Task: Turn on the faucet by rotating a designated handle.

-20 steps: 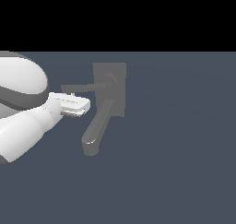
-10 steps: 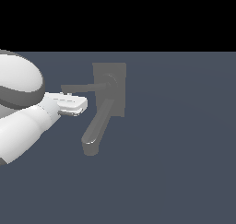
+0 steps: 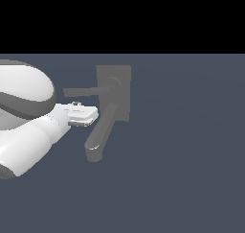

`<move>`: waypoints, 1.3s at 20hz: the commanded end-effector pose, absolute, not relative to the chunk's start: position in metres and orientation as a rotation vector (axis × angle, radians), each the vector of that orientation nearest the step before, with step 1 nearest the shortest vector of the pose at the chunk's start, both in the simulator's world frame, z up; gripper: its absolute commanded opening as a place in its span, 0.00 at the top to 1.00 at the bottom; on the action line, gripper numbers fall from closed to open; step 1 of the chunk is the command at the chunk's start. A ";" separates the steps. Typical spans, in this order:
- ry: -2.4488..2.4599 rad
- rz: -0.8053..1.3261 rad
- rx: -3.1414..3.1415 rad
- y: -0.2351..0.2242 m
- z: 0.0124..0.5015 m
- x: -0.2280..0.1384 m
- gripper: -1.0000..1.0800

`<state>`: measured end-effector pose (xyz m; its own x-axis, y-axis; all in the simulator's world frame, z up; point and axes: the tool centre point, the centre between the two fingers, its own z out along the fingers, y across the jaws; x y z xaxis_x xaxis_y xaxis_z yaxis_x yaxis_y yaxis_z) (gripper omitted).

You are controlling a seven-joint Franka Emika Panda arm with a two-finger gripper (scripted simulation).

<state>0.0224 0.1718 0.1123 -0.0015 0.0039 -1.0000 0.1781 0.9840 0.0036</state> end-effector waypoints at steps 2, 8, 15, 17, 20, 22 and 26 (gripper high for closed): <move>1.570 -0.144 0.126 0.173 0.114 0.021 1.00; 1.568 -0.142 0.120 0.175 0.116 0.020 1.00; 1.568 -0.142 0.120 0.178 0.139 0.021 1.00; 1.568 -0.142 0.120 0.179 0.147 0.021 1.00; 1.568 -0.142 0.120 0.181 0.159 0.021 1.00; 1.568 -0.142 0.120 0.182 0.167 0.021 1.00; 1.568 -0.142 0.120 0.183 0.180 0.021 1.00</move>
